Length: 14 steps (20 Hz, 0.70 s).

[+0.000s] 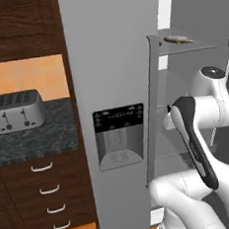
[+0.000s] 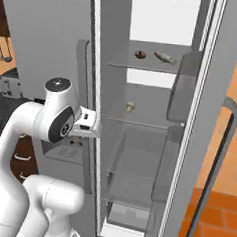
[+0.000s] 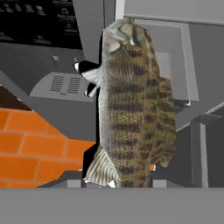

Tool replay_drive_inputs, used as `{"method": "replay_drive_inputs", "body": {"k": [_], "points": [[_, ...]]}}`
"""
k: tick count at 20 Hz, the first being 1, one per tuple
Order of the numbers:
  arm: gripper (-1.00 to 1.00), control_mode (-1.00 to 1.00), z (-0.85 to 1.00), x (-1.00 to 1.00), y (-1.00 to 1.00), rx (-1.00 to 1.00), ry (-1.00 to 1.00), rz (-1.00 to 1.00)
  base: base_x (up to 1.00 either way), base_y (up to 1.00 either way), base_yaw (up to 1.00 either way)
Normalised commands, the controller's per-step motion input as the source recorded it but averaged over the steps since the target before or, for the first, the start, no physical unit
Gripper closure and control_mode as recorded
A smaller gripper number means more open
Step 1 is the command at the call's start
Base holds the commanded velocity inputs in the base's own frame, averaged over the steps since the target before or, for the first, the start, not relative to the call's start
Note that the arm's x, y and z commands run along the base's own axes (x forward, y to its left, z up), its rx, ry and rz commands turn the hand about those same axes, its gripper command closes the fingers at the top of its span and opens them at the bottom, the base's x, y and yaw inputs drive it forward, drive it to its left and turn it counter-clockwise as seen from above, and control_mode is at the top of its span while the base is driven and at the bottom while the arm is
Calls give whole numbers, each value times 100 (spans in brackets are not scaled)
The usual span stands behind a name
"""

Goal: Place one mushroom and one fish in each tupperware on the nearby counter, to pack two identical lunches.

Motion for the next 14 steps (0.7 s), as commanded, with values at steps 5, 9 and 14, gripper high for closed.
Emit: {"method": "replay_drive_inputs", "body": {"k": [5,9,14], "points": [[100,100,0,0,0,0,0,0,-3,100,0],[100,100,0,0,0,0,0,0,-2,100,0],[100,100,0,0,0,0,0,0,13,100,0]]}}
